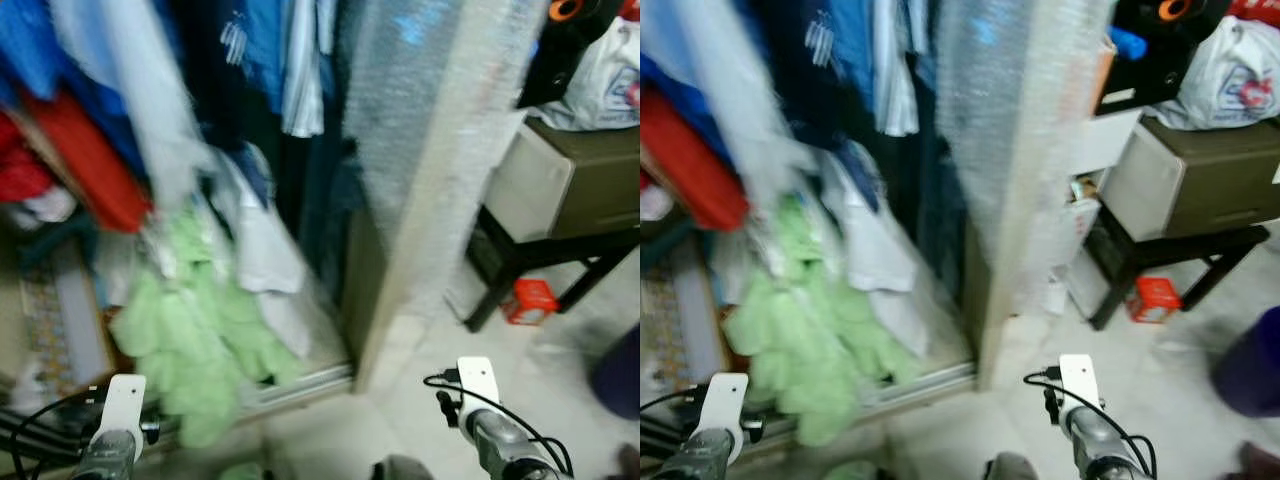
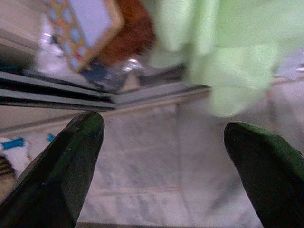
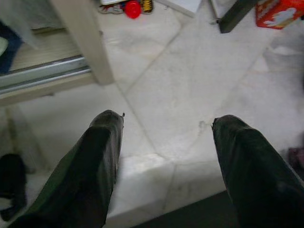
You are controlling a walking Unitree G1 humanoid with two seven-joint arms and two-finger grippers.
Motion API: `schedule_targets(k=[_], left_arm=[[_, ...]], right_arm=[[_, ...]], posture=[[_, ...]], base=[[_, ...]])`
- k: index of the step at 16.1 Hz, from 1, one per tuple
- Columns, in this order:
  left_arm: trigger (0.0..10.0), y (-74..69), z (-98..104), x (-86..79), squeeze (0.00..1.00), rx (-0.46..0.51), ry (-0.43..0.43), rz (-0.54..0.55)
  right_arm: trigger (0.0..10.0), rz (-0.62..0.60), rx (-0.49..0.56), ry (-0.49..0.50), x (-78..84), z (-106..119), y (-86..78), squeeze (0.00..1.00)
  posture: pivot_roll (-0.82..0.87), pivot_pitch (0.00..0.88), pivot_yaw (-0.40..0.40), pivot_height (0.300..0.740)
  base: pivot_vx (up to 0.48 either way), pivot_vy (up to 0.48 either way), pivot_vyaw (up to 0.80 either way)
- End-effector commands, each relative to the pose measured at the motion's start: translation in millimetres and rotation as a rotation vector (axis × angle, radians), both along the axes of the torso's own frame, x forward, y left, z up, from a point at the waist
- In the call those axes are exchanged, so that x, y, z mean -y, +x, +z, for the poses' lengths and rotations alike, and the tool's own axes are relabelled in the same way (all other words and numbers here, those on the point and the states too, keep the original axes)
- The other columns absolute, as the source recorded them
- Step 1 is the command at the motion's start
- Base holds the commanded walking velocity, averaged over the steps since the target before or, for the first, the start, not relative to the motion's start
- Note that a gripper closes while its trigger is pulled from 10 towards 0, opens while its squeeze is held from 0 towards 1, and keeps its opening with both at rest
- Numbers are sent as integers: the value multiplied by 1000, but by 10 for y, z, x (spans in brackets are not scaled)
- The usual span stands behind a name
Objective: Clean up the room
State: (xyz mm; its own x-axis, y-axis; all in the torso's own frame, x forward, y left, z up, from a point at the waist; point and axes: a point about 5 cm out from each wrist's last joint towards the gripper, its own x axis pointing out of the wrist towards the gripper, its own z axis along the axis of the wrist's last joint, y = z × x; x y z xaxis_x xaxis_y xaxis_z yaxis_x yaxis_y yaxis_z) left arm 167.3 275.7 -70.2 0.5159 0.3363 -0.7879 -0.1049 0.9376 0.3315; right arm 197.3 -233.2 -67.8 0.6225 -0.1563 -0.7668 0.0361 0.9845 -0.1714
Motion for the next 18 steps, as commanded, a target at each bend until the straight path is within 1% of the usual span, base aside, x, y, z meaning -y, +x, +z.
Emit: schedule_targets(k=[1, 3, 7, 9, 11, 12, 13, 14, 16, 17, 18], left_arm=[[10000, 45, 11, 28, 0, 11, -3, -7], [10000, 44, 10, 31, 0, 14, -4, -5], [10000, 43, 7, 37, 0, 14, -5, -4], [10000, 49, 12, 36, 0, 16, 7, -24], [10000, 51, 20, 20, 0, 28, 0, -6], [10000, 65, 39, -9, 0, 43, 14, 3], [10000, 97, 97, -95, 0, 101, 36, 61], [10000, 137, 141, -140, 0, 141, 37, 92], [10000, 370, 342, -239, 0, 287, 43, 85], [10000, 510, 463, -269, 0, 372, 21, 79], [10000, 702, 644, -285, 0, 488, -11, 54]], right_arm=[[10000, -3, 2, -19, 83, 24, 3, 0], [10000, -2, 1, -22, 94, 30, 9, 0], [10000, 2, 2, -25, 94, 35, 17, 0], [10000, 6, 4, -24, 85, 35, 22, 0], [10000, 16, 20, -1, 59, 42, 41, 0], [10000, 29, 32, -20, 63, 58, 63, 0], [10000, 7, 73, -29, 91, 111, 133, 0], [10000, -12, 104, -28, 117, 157, 191, 0], [10000, -37, 210, -28, 194, 334, 400, 0], [10000, -27, 272, -32, 216, 450, 531, 0], [10000, -17, 366, -12, 192, 626, 734, 0]], posture=[[-100, 0, 45, 740], [-99, 0, 44, 740], [-97, 0, 41, 740], [-97, 0, 42, 740], [-96, 0, 42, 740], [-97, 0, 43, 740], [-97, 0, 44, 740], [-97, 0, 44, 740], [-95, 0, 41, 740], [-91, 0, 38, 740], [-87, 0, 35, 740]], base=[[0, 439, 0], [0, 343, 0], [0, 0, 0], [0, 0, 0], [0, 0, 0], [0, 0, 681], [0, 0, 681], [0, 0, 675], [0, 0, 225], [0, 0, 0], [0, 0, 0]])
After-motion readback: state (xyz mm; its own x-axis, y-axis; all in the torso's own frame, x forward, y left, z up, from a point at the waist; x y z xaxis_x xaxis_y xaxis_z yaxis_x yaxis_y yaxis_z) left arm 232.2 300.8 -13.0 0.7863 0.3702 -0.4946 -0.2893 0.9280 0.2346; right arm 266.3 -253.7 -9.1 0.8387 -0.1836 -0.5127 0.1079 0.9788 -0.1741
